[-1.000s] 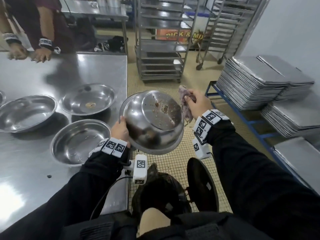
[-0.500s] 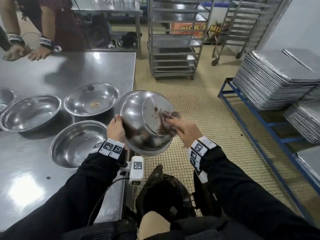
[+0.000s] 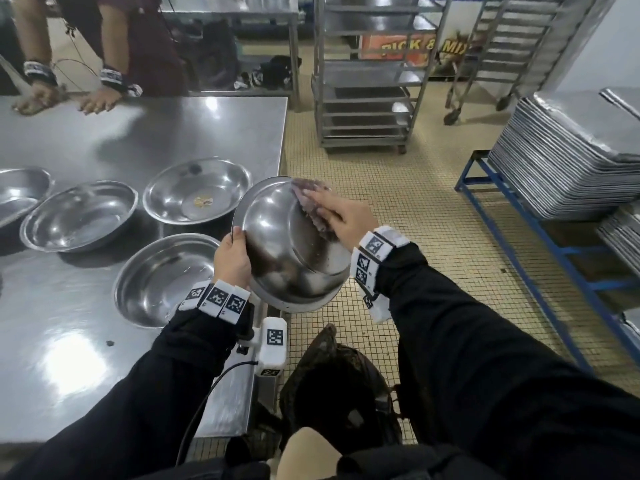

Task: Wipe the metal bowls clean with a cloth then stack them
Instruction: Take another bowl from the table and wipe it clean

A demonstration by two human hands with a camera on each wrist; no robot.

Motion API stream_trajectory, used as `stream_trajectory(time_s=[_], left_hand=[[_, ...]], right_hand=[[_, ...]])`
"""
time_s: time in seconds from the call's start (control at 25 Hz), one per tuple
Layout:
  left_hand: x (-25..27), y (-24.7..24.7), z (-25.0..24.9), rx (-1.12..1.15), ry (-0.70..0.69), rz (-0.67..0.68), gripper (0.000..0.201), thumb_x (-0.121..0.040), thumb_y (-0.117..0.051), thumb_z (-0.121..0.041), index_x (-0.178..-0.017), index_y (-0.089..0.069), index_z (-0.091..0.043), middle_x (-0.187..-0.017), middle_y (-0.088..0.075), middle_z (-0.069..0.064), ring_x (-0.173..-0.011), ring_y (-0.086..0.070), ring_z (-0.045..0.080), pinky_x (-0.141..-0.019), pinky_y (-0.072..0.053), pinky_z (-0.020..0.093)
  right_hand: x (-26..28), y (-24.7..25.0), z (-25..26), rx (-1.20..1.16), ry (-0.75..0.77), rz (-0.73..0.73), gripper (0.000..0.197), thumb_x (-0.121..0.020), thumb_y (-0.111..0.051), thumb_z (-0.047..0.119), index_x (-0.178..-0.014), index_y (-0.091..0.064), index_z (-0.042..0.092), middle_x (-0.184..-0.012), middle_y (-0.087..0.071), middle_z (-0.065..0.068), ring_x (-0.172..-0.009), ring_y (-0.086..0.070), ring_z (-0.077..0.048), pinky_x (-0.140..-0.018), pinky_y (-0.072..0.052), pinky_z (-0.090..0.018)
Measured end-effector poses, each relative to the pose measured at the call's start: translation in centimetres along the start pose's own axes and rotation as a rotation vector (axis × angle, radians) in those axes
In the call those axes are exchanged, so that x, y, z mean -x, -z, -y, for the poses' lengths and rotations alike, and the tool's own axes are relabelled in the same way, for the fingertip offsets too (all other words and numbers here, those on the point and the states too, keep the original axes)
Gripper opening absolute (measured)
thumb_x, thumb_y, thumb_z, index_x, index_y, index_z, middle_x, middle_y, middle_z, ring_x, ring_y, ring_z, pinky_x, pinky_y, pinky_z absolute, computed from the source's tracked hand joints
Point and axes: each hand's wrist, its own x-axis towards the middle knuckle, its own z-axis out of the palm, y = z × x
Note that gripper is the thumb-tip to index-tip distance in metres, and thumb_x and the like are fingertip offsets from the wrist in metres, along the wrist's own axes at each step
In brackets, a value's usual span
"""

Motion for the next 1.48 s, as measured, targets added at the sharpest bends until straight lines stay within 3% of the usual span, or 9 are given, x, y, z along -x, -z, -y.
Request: stream_trajectory(time_s=[0.16, 0.28, 0.4, 0.56, 0.68, 0.8, 1.04, 1.2, 1.48], left_hand=[[-0.5, 0.6, 0.3, 0.011, -0.005, -0.018, 0.032, -0.103, -0.039, -0.035, -0.098, -0.061, -0.013, -0.099, -0.064, 0.005, -0.097, -0.058, 0.020, -0.095, -0.045, 0.032], [-0.5, 0.9, 0.2, 0.004, -0.032, -0.037, 0.031, -0.103, -0.039, -0.033, -0.095, -0.062, -0.013, -0.091, -0.063, 0.001, -0.093, -0.058, 0.019, -0.091, -0.045, 0.031], [0.2, 0.7, 0.2, 0.035, -0.043, -0.034, 0.030, -0.102, -0.041, -0.034, -0.089, -0.064, -0.020, -0.096, -0.067, 0.003, -0.092, -0.060, 0.017, -0.092, -0.047, 0.032], [2.1, -0.7, -0.3, 0.062, -0.034, 0.032, 0.031, -0.101, -0.043, -0.037, -0.083, -0.065, -0.024, -0.089, -0.069, 0.000, -0.090, -0.063, 0.018, -0.090, -0.050, 0.035], [4.0, -2.2, -1.7, 0.117, -0.082, 0.075, 0.030, -0.101, -0.044, -0.037, -0.086, -0.065, -0.023, -0.091, -0.069, 0.002, -0.090, -0.064, 0.017, -0.084, -0.051, 0.031], [4.7, -2.4, -3.2, 0.086, -0.135, 0.077, 0.030, -0.101, -0.043, -0.038, -0.085, -0.064, -0.023, -0.086, -0.067, -0.004, -0.082, -0.062, 0.010, -0.077, -0.049, 0.024], [3.9, -1.2, -3.7, 0.087, -0.098, 0.018, 0.033, -0.100, -0.043, -0.043, -0.082, -0.065, -0.026, -0.087, -0.068, -0.005, -0.088, -0.063, 0.013, -0.085, -0.049, 0.027], [3.8, -0.6, -2.5, 0.079, -0.047, -0.047, 0.036, -0.101, -0.040, -0.042, -0.077, -0.060, -0.024, -0.083, -0.065, -0.004, -0.090, -0.063, 0.020, -0.087, -0.049, 0.031], [5.2, -0.6, -2.1, 0.009, -0.112, 0.003, 0.036, -0.100, -0.041, -0.044, -0.081, -0.064, -0.025, -0.090, -0.070, 0.001, -0.091, -0.065, 0.020, -0.089, -0.052, 0.037]], right_hand=[[5.6, -2.8, -1.8, -0.001, 0.114, 0.110, 0.049, -0.094, -0.050, 0.010, -0.136, -0.041, 0.034, -0.140, -0.048, -0.010, -0.113, -0.058, -0.020, -0.096, -0.045, -0.024], [10.1, -3.2, -3.3, -0.103, -0.026, 0.161, 0.040, -0.095, -0.050, 0.011, -0.132, -0.051, 0.027, -0.106, -0.068, -0.001, -0.077, -0.063, 0.003, -0.073, -0.053, -0.016], [12.0, -2.9, -4.2, -0.308, -0.258, -0.002, 0.040, -0.096, -0.050, 0.014, -0.130, -0.051, 0.035, -0.075, -0.064, 0.008, -0.049, -0.054, -0.003, -0.050, -0.054, -0.028], [11.7, -4.4, -1.0, -0.371, -0.186, -0.217, 0.043, -0.097, -0.045, 0.031, -0.140, -0.041, 0.033, -0.113, -0.067, -0.003, -0.096, -0.065, -0.012, -0.083, -0.056, -0.031], [9.5, -5.2, 2.2, -0.139, 0.012, -0.247, 0.051, -0.100, -0.033, 0.032, -0.148, -0.024, 0.020, -0.157, -0.019, 0.000, -0.146, -0.012, -0.017, -0.119, -0.016, -0.040], [4.9, -3.5, 2.0, 0.021, 0.012, -0.352, 0.056, -0.100, -0.021, 0.037, -0.150, -0.017, 0.014, -0.158, -0.010, -0.004, -0.146, -0.002, -0.019, -0.119, -0.004, -0.043], [5.6, -1.4, -2.8, -0.361, -0.336, -0.300, 0.052, -0.101, -0.029, 0.040, -0.150, -0.014, 0.032, -0.157, -0.014, 0.009, -0.140, -0.019, -0.007, -0.115, -0.025, -0.047], [10.9, -6.3, -0.3, -0.154, -0.255, -0.214, 0.055, -0.100, -0.017, 0.039, -0.151, -0.001, 0.025, -0.158, 0.010, 0.008, -0.144, 0.007, -0.008, -0.117, -0.017, -0.048], [5.9, -4.5, 3.2, 0.093, -0.045, -0.288, 0.057, -0.098, -0.017, 0.044, -0.151, -0.010, 0.023, -0.159, -0.007, -0.001, -0.146, 0.000, -0.018, -0.119, -0.007, -0.043]])
